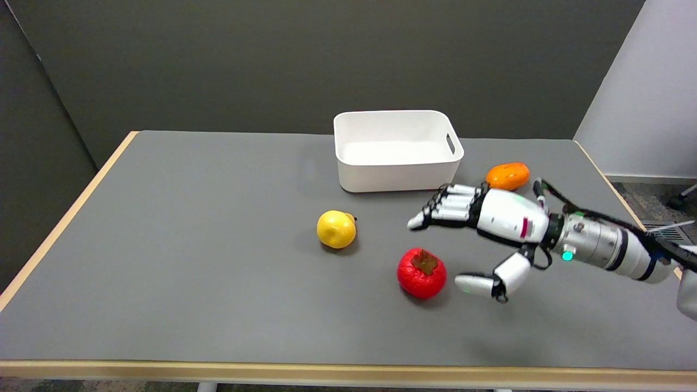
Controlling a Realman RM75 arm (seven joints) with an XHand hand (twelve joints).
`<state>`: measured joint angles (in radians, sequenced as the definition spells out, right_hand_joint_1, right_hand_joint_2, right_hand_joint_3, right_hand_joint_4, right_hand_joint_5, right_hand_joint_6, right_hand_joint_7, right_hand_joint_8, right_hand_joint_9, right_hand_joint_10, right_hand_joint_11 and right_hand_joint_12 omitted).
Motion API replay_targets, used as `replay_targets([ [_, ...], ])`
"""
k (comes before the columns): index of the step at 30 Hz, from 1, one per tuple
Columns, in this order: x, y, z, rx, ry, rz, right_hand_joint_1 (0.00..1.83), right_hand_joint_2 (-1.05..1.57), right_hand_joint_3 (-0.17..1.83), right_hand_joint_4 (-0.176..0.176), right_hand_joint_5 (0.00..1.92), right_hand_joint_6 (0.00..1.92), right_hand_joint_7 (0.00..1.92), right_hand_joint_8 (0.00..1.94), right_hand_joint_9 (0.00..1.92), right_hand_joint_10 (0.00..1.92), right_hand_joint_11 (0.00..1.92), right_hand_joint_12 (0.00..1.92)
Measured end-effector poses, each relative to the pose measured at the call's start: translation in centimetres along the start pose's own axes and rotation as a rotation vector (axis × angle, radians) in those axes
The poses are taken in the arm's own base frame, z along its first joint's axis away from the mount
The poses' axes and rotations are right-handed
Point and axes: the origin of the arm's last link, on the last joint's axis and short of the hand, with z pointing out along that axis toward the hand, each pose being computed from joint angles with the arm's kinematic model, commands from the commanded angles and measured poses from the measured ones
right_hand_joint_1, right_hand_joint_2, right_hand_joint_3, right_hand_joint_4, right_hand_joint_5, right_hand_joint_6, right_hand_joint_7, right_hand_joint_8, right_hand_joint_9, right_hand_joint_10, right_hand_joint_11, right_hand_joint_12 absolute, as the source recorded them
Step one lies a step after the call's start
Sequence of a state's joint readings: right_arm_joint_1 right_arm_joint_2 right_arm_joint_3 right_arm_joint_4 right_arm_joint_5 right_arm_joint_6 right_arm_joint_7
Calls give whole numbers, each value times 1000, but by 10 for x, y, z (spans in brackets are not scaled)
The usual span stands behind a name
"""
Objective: Pick up tomato.
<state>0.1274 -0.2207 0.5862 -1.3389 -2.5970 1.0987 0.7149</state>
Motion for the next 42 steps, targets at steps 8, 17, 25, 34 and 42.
replay_targets([
  [8, -23, -16, 1, 22, -66, -65, 332, 537, 974, 99, 76, 292, 249, 325, 233, 600, 71, 1084],
  [17, -35, -30, 9, 44, -116, -103, 299, 510, 997, 88, 8, 118, 63, 237, 83, 528, 31, 902],
  [25, -39, -36, 22, 50, -131, -132, 318, 522, 1007, 89, -1, 114, 51, 208, 67, 526, 25, 871],
  [34, -41, -35, 42, 60, -122, -161, 309, 520, 1009, 89, -1, 116, 49, 208, 63, 524, 22, 867],
  [42, -46, -27, 55, 51, -127, -174, 302, 528, 1014, 88, -1, 105, 53, 206, 76, 528, 25, 867],
])
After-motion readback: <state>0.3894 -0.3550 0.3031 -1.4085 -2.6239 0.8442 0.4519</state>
